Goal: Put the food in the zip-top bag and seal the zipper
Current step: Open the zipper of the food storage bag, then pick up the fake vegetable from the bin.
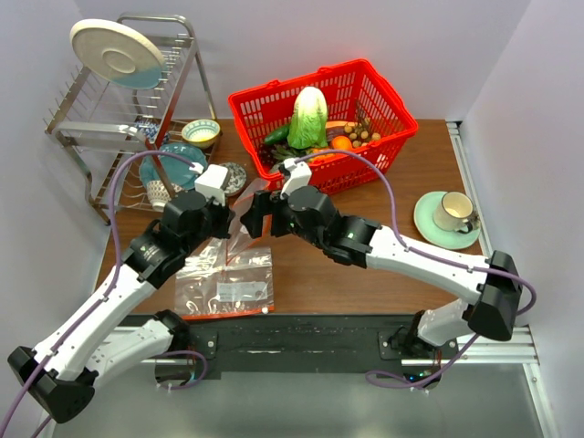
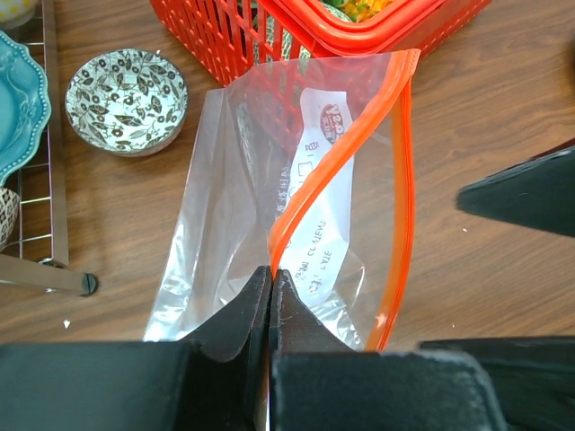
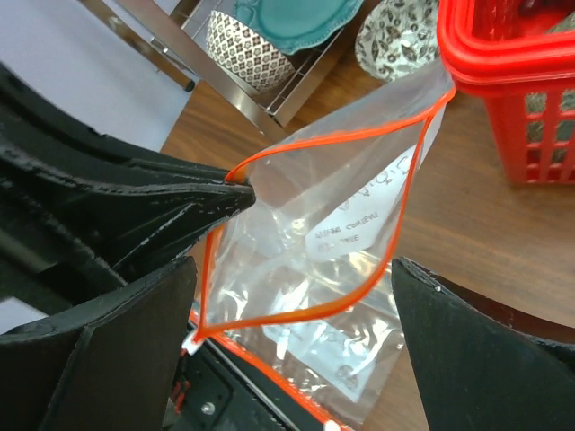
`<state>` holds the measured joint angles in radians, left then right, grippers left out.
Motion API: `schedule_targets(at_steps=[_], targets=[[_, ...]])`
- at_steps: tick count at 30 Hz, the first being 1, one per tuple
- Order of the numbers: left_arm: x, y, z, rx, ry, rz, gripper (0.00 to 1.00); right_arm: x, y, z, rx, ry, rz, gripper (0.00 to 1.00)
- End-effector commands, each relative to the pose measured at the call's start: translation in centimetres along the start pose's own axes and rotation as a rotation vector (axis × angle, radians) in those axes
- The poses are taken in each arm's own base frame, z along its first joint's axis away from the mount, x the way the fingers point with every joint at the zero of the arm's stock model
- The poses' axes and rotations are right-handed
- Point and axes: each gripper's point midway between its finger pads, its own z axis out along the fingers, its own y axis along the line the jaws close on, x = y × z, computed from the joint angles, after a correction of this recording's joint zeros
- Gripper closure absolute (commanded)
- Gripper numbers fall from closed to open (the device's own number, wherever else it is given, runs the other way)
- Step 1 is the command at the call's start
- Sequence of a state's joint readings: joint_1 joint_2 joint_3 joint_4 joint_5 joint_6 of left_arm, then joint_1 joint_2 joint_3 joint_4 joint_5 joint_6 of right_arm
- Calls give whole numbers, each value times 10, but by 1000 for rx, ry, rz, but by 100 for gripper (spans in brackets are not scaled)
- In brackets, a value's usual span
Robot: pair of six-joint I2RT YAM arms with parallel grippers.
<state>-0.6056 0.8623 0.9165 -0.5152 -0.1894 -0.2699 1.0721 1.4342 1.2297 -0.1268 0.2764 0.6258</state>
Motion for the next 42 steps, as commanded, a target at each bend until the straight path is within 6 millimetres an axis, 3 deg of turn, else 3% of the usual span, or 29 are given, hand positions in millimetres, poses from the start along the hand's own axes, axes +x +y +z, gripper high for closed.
schedule_targets(at_steps=[1, 7, 8, 9, 12, 20, 21, 23, 24, 25, 27, 29, 30, 32, 35, 36, 40, 42], targets=[[-9, -1, 4, 1, -53, -17, 100, -45, 5, -22, -3, -73, -87, 8], [-14, -4, 1, 18, -62, -15, 100, -106, -22, -27, 39, -149, -76, 8], [-13, -4, 1, 17, -57, -14, 100, -109, -31, -20, 54, -138, -68, 8], [-13, -4, 1, 18, -60, -14, 100, -129, -43, -18, 80, -167, -57, 7], [-11, -5, 1, 24, -53, -18, 100, -155, -72, -2, 156, -177, -73, 2], [-10, -10, -1, 49, -44, -29, 100, -200, -157, 52, 290, -176, -13, 2], [-10, -10, -2, 51, -43, -30, 100, -214, -158, 56, 290, -204, -14, 1], [-9, -10, -2, 50, -40, -31, 100, -207, -180, 82, 330, -182, -26, 1], [-10, -10, -2, 50, -42, -33, 100, -223, -184, 84, 342, -217, -28, 2], [-8, -9, -2, 48, -36, -32, 100, -208, -203, 106, 372, -176, -29, 1], [-8, -9, -2, 46, -36, -33, 100, -223, -217, 114, 398, -209, -29, 1], [-7, -8, -2, 41, -35, -33, 100, -212, -244, 136, 437, -184, -37, 2], [-7, -8, -2, 39, -35, -34, 100, -219, -250, 140, 445, -201, -40, 1], [-7, -8, -2, 37, -31, -32, 100, -215, -276, 154, 491, -200, -35, 1], [-8, -7, -4, 33, -27, -32, 100, -215, -300, 166, 525, -227, -42, 1], [-10, -7, -6, 31, -32, -33, 100, -206, -318, 181, 560, -226, -68, 1], [-11, -5, -6, 21, -32, -32, 100, -195, -338, 196, 607, -212, -104, 1], [-11, -5, -5, 21, -30, -34, 100, -193, -341, 196, 614, -210, -113, 10]])
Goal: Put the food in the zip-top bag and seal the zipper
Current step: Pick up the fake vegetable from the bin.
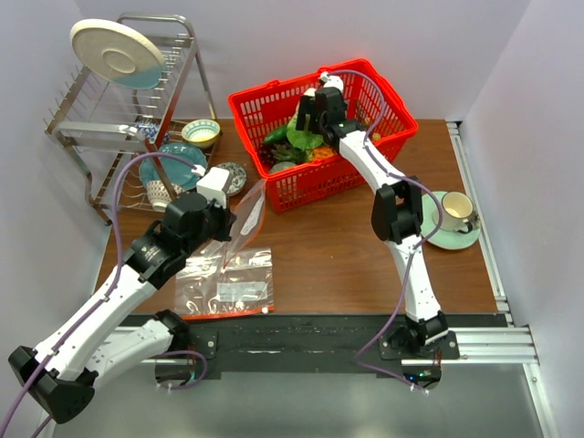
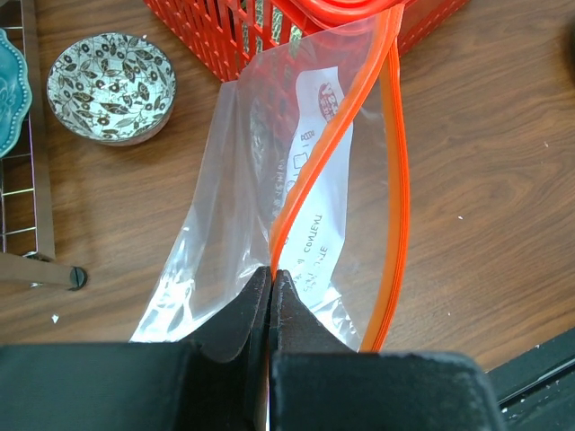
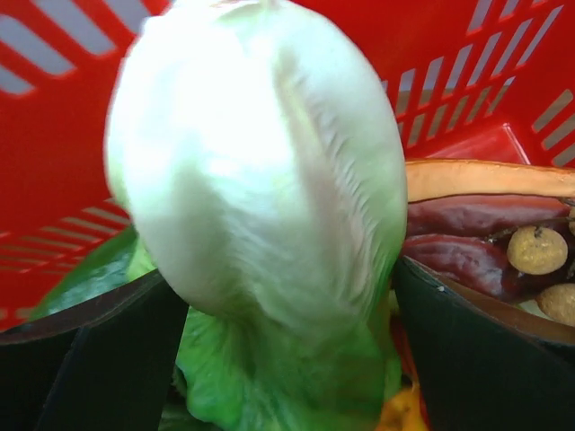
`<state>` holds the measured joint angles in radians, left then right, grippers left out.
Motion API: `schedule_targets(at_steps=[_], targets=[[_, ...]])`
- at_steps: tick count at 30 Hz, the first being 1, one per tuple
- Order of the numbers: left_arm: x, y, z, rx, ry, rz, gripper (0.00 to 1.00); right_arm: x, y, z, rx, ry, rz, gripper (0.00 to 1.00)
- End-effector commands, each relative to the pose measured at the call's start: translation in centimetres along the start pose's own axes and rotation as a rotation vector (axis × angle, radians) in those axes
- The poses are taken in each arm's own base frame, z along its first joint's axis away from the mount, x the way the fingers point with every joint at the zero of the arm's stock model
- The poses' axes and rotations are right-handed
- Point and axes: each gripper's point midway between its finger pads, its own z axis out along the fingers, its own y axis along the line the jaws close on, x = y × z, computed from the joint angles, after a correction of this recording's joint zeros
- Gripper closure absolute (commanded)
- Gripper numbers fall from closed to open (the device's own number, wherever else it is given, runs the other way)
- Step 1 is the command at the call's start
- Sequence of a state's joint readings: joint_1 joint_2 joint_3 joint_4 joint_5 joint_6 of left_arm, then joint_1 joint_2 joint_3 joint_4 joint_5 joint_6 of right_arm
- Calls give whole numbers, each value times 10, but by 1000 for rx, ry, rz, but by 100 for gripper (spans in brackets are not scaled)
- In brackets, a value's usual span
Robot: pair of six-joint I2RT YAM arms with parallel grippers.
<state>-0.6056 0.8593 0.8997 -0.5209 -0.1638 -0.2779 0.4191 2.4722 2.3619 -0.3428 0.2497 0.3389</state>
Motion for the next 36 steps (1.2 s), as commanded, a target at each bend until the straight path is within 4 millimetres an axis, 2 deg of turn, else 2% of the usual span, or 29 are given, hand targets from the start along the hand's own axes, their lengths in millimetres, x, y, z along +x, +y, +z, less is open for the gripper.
schedule_targets(at_steps=[1, 2, 3, 4, 5, 6, 7, 8, 9, 10, 12, 13, 15, 17, 19, 20, 22, 23, 24, 25, 26, 28, 30, 32, 36], targets=[[-20, -3, -6, 2, -54, -29, 100, -40, 0, -7, 20, -117, -29, 19], [-20, -3, -6, 2, -53, -28, 100, -31, -1, -8, 14, -97, -39, 33], [-20, -3, -5, 3, -51, -28, 100, -55, 4, -23, -10, -153, -31, 42], [-20, -3, -4, 3, -51, -27, 100, -60, 5, -28, -17, -167, -30, 50], [-22, -4, -4, 4, -55, -27, 100, -51, 1, -30, -12, -152, -39, 61], [-22, -4, -3, 5, -52, -26, 100, -75, 6, -48, -32, -202, -36, 67], [-23, -4, -4, 3, -56, -26, 100, -75, 5, -52, -34, -201, -41, 71], [-24, -4, -4, 3, -57, -24, 100, -86, 6, -61, -42, -218, -42, 81], [-25, -4, -4, 1, -58, -22, 100, -92, 9, -70, -59, -228, -48, 83], [-25, -3, -4, -1, -60, -21, 100, -108, 11, -87, -79, -253, -46, 90], [-26, -2, -4, -9, -62, -18, 100, -122, 21, -106, -135, -279, -47, 94], [-25, -1, -4, -11, -61, -17, 100, -136, 23, -126, -160, -305, -41, 97], [-26, -1, -5, -15, -63, -16, 100, -146, 32, -147, -224, -321, -35, 99], [-27, 1, -7, -18, -68, -16, 100, -158, 39, -178, -287, -346, -20, 100], [-26, 2, -8, -24, -67, -11, 100, -151, 48, -192, -358, -321, -24, 100], [-26, 3, -9, -30, -66, -10, 100, -161, 52, -215, -405, -337, -15, 100], [-26, 5, -11, -39, -68, -7, 100, -150, 64, -232, -481, -305, -26, 100], [-25, 6, -12, -42, -69, -6, 100, -156, 67, -252, -508, -320, -25, 100], [-25, 7, -12, -44, -68, -5, 100, -152, 74, -264, -539, -313, -32, 100], [-25, 7, -13, -47, -70, -4, 100, -140, 77, -268, -564, -285, -42, 100], [-24, 8, -14, -48, -72, -5, 100, -143, 81, -288, -595, -299, -37, 100], [-25, 9, -15, -52, -76, -4, 100, -123, 91, -299, -649, -254, -45, 100], [-26, 9, -18, -50, -82, -5, 100, -115, 102, -326, -721, -241, -43, 100], [-27, 10, -19, -51, -86, -6, 100, -96, 107, -336, -764, -194, -43, 100], [-27, 9, -20, -47, -89, -3, 100, -68, 119, -369, -857, -128, -48, 100]])
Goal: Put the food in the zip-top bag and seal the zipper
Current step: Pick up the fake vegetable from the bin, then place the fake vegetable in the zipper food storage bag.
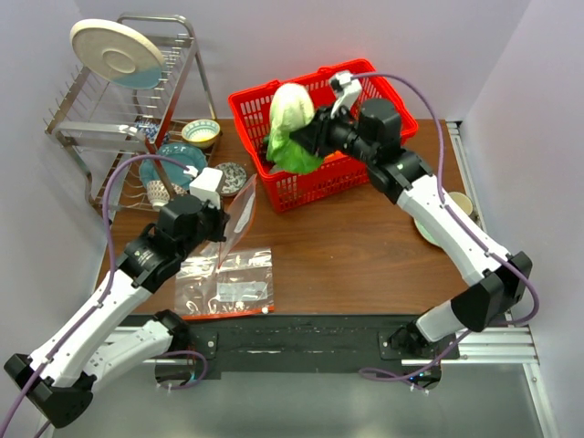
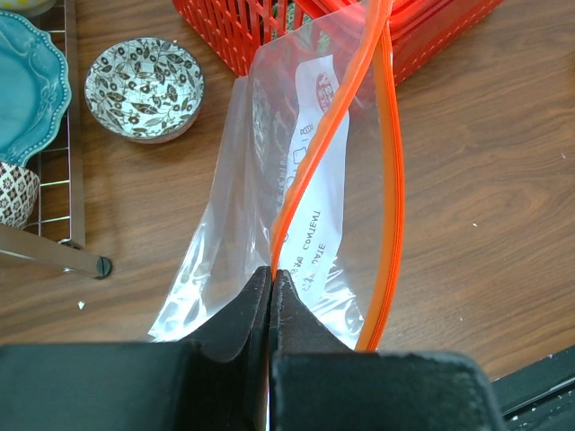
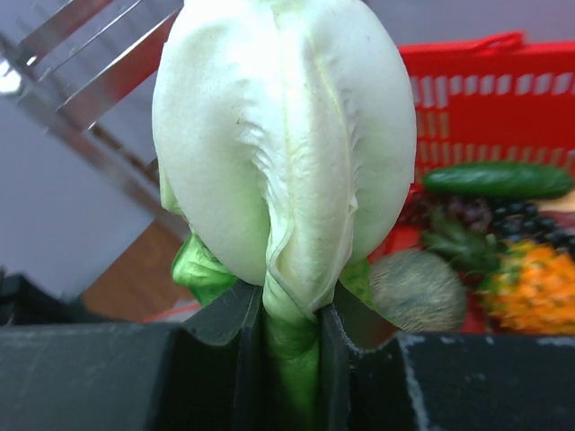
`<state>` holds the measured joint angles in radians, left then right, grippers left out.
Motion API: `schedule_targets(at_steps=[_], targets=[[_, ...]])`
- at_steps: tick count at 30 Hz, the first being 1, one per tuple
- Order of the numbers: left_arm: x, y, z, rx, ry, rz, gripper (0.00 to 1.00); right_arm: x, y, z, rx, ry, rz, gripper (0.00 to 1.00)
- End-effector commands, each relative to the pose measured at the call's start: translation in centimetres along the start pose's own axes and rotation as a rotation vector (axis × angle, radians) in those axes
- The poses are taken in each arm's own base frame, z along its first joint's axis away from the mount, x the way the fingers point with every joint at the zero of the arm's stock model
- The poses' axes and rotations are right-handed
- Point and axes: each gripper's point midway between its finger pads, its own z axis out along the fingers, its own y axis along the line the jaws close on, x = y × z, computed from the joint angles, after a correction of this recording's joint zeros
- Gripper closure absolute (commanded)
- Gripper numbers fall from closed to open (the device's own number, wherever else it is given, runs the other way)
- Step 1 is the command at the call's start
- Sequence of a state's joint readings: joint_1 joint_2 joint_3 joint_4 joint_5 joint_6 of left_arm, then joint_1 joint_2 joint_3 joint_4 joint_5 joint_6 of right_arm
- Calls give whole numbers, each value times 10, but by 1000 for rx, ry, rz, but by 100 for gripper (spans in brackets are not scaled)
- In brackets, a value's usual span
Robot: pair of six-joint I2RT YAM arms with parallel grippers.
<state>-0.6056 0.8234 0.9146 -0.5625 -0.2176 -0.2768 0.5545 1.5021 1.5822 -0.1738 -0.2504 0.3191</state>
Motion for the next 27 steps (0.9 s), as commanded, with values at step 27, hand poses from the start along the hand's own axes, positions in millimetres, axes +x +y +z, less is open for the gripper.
schedule_targets(at_steps=[27], targets=[[-26, -7, -5, 30, -74, -9, 100, 104, 90, -99, -406, 286, 127, 100]])
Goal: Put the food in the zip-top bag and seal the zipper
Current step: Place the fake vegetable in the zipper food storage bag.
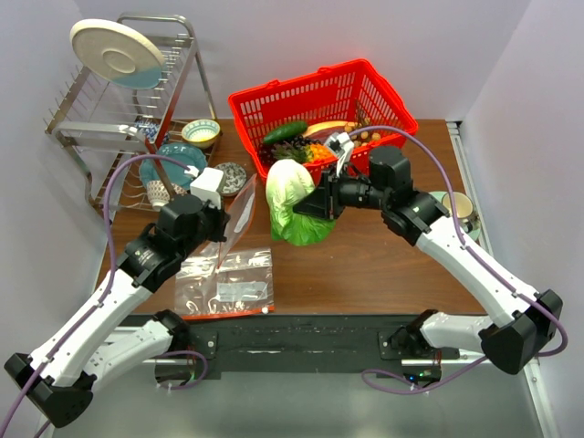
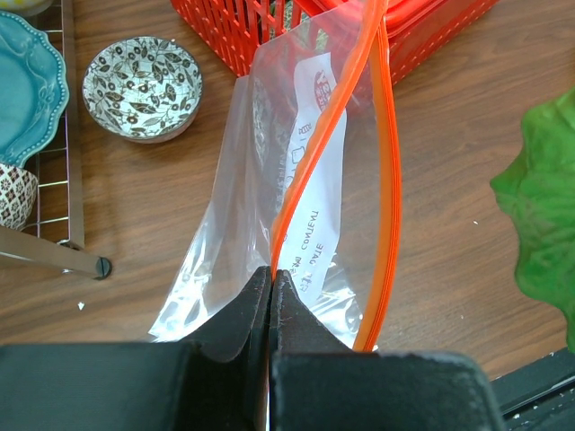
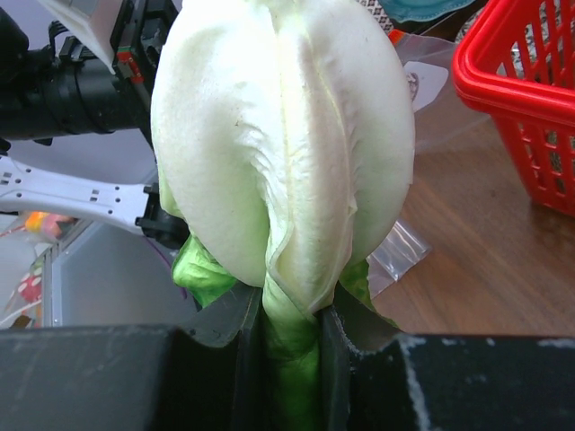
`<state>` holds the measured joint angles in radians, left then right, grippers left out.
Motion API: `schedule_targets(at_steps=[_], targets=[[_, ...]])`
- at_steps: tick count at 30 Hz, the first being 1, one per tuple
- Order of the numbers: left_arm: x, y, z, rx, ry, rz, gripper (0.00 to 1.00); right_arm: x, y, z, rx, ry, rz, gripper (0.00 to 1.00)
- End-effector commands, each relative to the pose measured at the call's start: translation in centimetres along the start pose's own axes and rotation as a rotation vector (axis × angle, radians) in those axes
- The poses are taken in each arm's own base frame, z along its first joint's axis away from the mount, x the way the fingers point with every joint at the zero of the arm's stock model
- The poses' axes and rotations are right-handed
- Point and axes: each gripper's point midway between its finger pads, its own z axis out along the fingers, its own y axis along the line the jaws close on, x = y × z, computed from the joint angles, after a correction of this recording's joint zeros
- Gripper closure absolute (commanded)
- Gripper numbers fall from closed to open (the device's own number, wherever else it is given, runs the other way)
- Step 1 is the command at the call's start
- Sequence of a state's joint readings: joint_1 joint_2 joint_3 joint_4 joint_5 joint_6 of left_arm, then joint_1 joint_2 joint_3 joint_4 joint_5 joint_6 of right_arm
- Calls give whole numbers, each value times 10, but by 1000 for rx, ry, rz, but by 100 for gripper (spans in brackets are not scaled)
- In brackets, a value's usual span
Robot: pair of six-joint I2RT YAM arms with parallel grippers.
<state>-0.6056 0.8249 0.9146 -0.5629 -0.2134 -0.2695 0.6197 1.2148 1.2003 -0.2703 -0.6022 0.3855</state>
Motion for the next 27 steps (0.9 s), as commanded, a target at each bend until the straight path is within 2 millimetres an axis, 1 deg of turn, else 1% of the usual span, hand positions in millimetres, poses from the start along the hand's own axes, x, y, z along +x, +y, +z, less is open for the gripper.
schedule_targets(at_steps=[1, 6, 10, 16, 18, 19, 21, 22, 24, 25, 27], targets=[[-27, -7, -5, 26, -77, -17, 100, -5, 20, -5, -77, -20, -21, 100], [-27, -7, -5, 27, -75, -20, 100, 1, 22, -2, -106, -2, -12, 100], [-27, -7, -5, 28, -78, -20, 100, 6, 24, 5, -136, 14, 11, 100], [-27, -8, -5, 36, -85, -23, 100, 12, 33, 13, -173, 43, 20, 100], [-27, -9, -5, 39, -84, -23, 100, 18, 34, 18, -181, 63, 29, 100], [-28, -9, -5, 41, -85, -25, 100, 21, 38, 20, -196, 74, 37, 100], [-26, -10, -5, 44, -85, -28, 100, 26, 39, 28, -203, 90, 59, 100], [-26, -10, -4, 44, -85, -29, 100, 28, 46, 32, -223, 96, 68, 100], [-25, -11, -4, 52, -91, -37, 100, 34, 50, 41, -239, 116, 103, 100], [-24, -12, -4, 56, -93, -40, 100, 34, 57, 44, -260, 107, 97, 100], [-21, -13, -2, 64, -92, -48, 100, 37, 61, 51, -275, 118, 118, 100]])
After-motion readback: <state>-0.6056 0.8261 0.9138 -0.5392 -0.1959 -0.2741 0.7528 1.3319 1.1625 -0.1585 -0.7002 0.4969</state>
